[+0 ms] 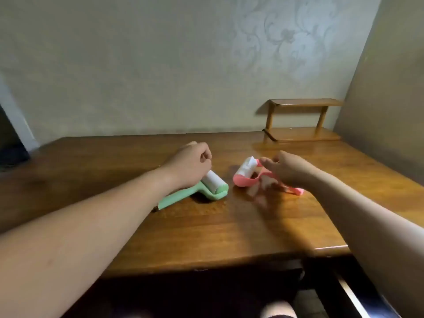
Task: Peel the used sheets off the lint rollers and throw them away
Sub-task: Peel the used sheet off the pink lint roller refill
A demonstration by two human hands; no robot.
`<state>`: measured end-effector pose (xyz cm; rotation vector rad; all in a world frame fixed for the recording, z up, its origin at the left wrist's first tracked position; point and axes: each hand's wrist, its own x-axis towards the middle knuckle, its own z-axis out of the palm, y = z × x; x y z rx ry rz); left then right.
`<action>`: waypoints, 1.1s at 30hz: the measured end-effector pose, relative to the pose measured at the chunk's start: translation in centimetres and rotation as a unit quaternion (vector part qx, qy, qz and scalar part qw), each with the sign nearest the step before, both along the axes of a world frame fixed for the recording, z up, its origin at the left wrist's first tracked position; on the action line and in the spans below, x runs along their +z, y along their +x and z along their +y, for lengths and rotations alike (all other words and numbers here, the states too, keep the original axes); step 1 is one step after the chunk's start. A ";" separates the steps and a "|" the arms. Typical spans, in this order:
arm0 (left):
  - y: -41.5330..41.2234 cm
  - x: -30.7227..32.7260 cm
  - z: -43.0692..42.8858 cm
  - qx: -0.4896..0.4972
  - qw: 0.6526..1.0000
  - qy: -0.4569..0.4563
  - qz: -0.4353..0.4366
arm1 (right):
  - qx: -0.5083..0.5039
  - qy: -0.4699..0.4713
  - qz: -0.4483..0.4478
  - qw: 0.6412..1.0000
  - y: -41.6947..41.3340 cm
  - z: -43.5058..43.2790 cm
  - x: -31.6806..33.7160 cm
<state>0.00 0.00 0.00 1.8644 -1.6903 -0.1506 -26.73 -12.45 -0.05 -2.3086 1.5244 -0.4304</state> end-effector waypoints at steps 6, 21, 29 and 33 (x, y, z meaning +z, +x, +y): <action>-5.6 -0.9 -7.2 -0.001 0.981 0.145 -0.128 | -0.018 0.001 -0.061 0.998 3.3 -2.5 -3.0; 3.0 0.0 -5.4 0.018 0.963 -0.151 0.222 | 0.152 -0.101 -0.388 0.903 13.3 -2.8 0.7; 3.5 -2.7 -3.8 0.034 0.920 -0.154 0.358 | 0.143 -0.183 -0.259 0.938 13.9 -0.9 -2.3; 3.4 -2.1 -3.4 -0.033 0.813 -0.164 0.558 | 0.094 -0.201 -0.264 0.939 14.5 0.0 -2.4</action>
